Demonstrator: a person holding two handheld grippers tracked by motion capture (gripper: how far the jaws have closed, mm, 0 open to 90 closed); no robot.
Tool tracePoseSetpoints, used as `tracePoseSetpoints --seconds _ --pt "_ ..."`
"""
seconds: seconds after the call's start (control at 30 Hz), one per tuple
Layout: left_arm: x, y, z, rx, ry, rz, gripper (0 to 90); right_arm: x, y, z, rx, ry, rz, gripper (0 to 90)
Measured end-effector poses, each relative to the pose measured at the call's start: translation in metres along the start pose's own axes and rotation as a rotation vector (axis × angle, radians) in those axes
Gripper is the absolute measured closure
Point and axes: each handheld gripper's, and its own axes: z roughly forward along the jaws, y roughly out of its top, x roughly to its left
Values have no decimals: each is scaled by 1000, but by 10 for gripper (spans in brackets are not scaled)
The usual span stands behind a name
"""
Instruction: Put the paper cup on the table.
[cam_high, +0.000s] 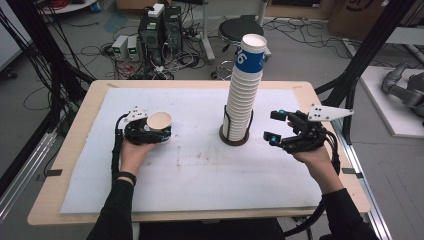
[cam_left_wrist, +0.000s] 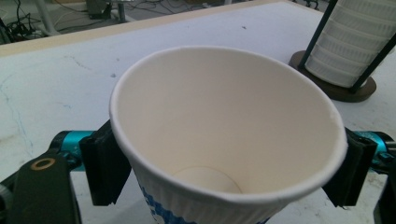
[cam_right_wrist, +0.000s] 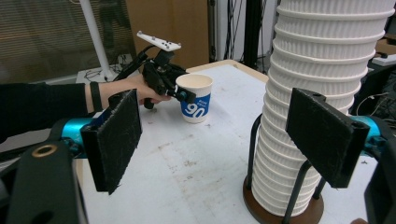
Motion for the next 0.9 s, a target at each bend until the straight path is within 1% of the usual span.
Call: tracePoseSetpoints --seconds 0.1,0.17,0.27,0.4,0.5,0.6,0.67,0.73,0.77,0.8,0.9 --pt "0 -2 0 15 2 -4 169 0 0 1 -1 2 -5 188" --pt "0 -2 0 18 -1 -9 151 0 0 1 0 4 -5 188" --pt "-1 -2 -1 22 6 -14 138 0 0 1 1 5 -2 188" --pt "-2 -2 -2 53 11 -14 112 0 0 1 2 7 -1 187" --pt "-4 -1 -4 65 16 -16 98 0 0 1 0 4 -6 187" --pt "-4 0 -7 62 16 -20 91 0 0 1 2 8 -2 187" --pt "-5 0 -9 69 12 -22 91 0 0 1 0 9 -5 187" --pt "-6 1 -11 80 25 -16 88 0 0 0 0 10 -4 187" --pt "-7 1 -11 82 19 -15 88 0 0 0 0 11 -4 187" --pt "-7 2 -13 89 23 -10 88 0 0 0 0 13 -3 187" --pt "-9 3 -17 90 28 -1 88 0 0 0 0 15 -3 187"
